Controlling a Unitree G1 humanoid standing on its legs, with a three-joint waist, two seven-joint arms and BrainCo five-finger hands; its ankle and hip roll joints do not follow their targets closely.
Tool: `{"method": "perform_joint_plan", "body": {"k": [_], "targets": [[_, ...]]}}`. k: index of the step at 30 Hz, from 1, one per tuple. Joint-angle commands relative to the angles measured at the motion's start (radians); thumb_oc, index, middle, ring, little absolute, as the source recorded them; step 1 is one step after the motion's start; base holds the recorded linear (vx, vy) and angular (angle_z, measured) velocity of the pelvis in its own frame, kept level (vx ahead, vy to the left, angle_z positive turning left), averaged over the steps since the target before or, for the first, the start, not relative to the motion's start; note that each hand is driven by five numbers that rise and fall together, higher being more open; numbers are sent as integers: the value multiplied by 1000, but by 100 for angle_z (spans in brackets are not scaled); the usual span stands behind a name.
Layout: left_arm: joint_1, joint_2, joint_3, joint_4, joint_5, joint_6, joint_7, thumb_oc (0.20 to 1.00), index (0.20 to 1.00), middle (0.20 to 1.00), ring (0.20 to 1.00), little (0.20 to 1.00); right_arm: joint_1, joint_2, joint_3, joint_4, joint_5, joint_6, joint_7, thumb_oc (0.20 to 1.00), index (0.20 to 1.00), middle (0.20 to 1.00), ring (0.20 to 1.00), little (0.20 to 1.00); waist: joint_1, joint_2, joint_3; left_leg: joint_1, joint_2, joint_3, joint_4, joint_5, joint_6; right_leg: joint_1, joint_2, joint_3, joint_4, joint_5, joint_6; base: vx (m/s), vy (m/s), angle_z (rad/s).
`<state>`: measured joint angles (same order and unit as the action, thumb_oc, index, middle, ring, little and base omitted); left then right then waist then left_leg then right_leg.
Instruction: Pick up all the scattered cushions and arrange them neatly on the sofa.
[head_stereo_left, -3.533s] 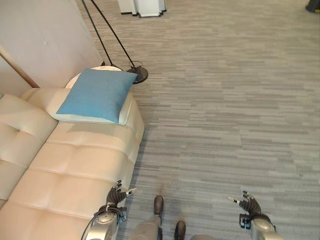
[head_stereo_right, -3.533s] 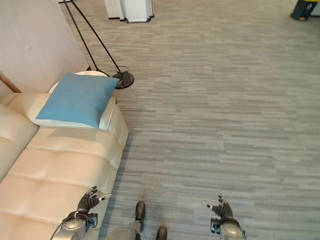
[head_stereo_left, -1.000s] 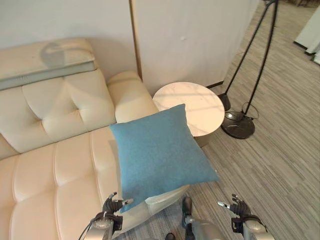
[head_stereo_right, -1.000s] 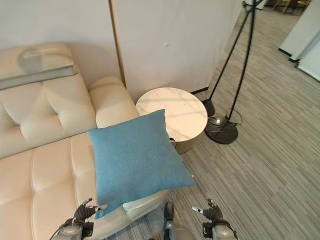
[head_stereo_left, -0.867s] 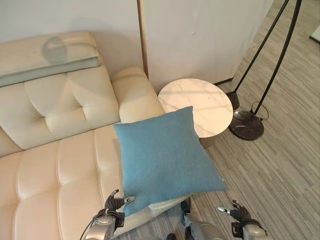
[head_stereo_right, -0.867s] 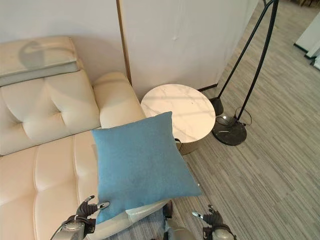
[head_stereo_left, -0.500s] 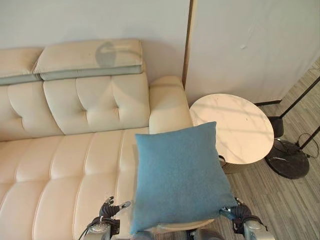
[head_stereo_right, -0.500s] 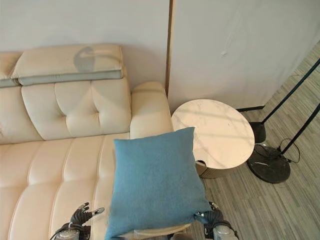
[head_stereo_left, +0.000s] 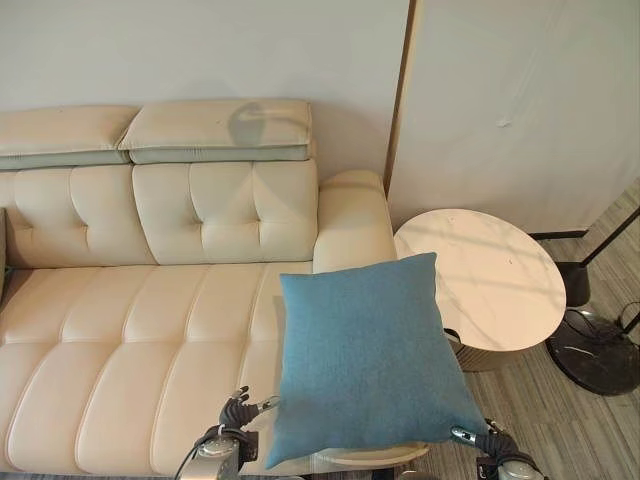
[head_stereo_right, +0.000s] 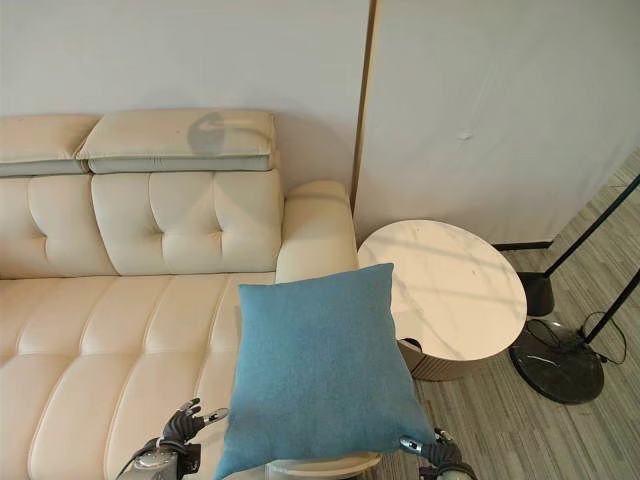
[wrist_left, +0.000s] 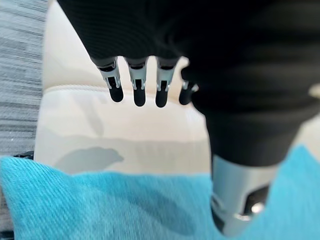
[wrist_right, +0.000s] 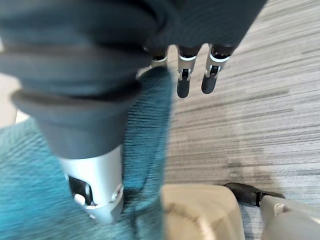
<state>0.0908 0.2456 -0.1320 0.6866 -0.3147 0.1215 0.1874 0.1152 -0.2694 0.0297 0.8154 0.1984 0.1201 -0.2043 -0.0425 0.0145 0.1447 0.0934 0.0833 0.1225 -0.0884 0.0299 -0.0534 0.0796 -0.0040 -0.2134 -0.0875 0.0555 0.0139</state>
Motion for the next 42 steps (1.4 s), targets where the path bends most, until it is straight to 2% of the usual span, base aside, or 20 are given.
{"method": "perform_joint_plan", "body": {"k": [1, 7, 13, 16, 18, 19, 21, 23, 24, 26, 31, 36, 42], "targets": [[3, 23, 83, 10, -64, -14, 18, 1000, 1000, 1000, 1000, 1000, 6, -36, -82, -40, 15, 5, -50, 1000, 1000, 1000, 1000, 1000, -1, -55, -22, -1, -27, 22, 1, -40, -4, 20, -29, 20, 0, -115, 56, 31, 64, -3], [9, 57, 176, -44, -100, -19, 26, 1000, 1000, 1000, 1000, 1000, 15, -153, -211, -192, -12, 34, -59, 1000, 1000, 1000, 1000, 1000, 0, -70, -36, 6, -32, 26, 1, -55, -1, 23, -37, 26, 0, -108, 67, 15, 65, -10], [-56, 61, 201, -73, -169, -43, 59, 1000, 1000, 1000, 1000, 1000, -77, -204, -189, -289, -38, 41, -54, 1000, 1000, 1000, 1000, 1000, 3, -69, -48, 18, -37, 33, 1, -69, 3, 26, -41, 38, 0, -106, 73, 1, 59, -6], [-120, 58, 173, -41, -195, -48, 70, 1000, 1000, 1000, 1000, 1000, -163, -179, -112, -270, -25, 39, -56, 1000, 1000, 1000, 1000, 1000, 8, -67, -55, 26, -38, 36, 1, -73, 4, 30, -41, 43, 0, -106, 74, 9, 33, -12], [-161, 49, 144, -6, -215, -51, 80, 1000, 1000, 1000, 1000, 1000, -216, -129, -62, -245, 41, 22, -65, 1000, 1000, 1000, 1000, 1000, 9, -65, -56, 30, -39, 39, 1, -75, 4, 34, -42, 44, 0, -108, 74, 20, 28, -7], [-188, 31, 121, 29, -241, -52, 87, 1000, 1000, 1000, 1000, 1000, -243, -77, -26, -205, 109, 5, -66, 1000, 1000, 1000, 1000, 1000, 10, -65, -56, 35, -39, 40, 1, -77, 4, 38, -42, 45, 0, -109, 74, 15, 17, -4], [-207, 28, 111, 57, -248, -51, 89, 1000, 1000, 1000, 1000, 1000, -267, -55, -7, -172, 135, 3, -67, 1000, 1000, 1000, 1000, 1000, 10, -65, -58, 33, -39, 41, 1, -76, 5, 36, -43, 45, 0, -108, 74, 0, 0, 0], [-246, 0, 65, 104, -272, -41, 89, 1000, 1000, 1000, 1000, 1000, -308, 2, 63, -133, 182, -1, -64, 1000, 1000, 1000, 1000, 1000, 12, -63, -57, 34, -39, 43, 1, -78, 5, 37, -43, 45, 0, -110, 74, 0, 0, 0], [-265, -32, 28, 141, -305, -37, 101, 1000, 1000, 1000, 1000, 1000, -323, 64, 122, -119, 222, -4, -75, 1000, 1000, 1000, 1000, 1000, 14, -60, -54, 35, -39, 43, 1, -77, 5, 37, -45, 48, 0, -110, 73, 0, 0, 0], [-268, -91, -56, 174, -334, -21, 103, 1000, 1000, 1000, 1000, 1000, -309, 128, 237, -143, 235, 5, -58, 1000, 1000, 1000, 1000, 1000, 14, -56, -47, 32, -40, 40, 1, -74, 6, 37, -46, 44, 0, -113, 71, 29, 19, -3], [-239, -135, -158, 174, -338, -1, 70, 1000, 1000, 1000, 1000, 1000, -260, 144, 327, -171, 259, 21, -17, 1000, 1000, 1000, 1000, 1000, 14, -57, -33, 33, -41, 33, 1, -74, 6, 43, -48, 36, 0, -115, 72, 2, 2, -1], [-236, -159, -221, 162, -371, 3, 33, 1000, 1000, 1000, 1000, 1000, -251, 132, 364, -154, 272, 25, 28, 1000, 1000, 1000, 1000, 1000, 14, -62, -24, 32, -42, 31, 1, -73, 5, 42, -50, 31, 0, -115, 74, 0, 0, 0], [-243, -166, -275, 180, -327, 13, -13, 1000, 1000, 1000, 1000, 1000, -249, 117, 383, -71, 250, 34, 86, 1000, 1000, 1000, 1000, 1000, 17, -71, -18, 25, -42, 26, 1, -70, 5, 38, -50, 26, 0, -112, 75, -4, -1, 1]]}}
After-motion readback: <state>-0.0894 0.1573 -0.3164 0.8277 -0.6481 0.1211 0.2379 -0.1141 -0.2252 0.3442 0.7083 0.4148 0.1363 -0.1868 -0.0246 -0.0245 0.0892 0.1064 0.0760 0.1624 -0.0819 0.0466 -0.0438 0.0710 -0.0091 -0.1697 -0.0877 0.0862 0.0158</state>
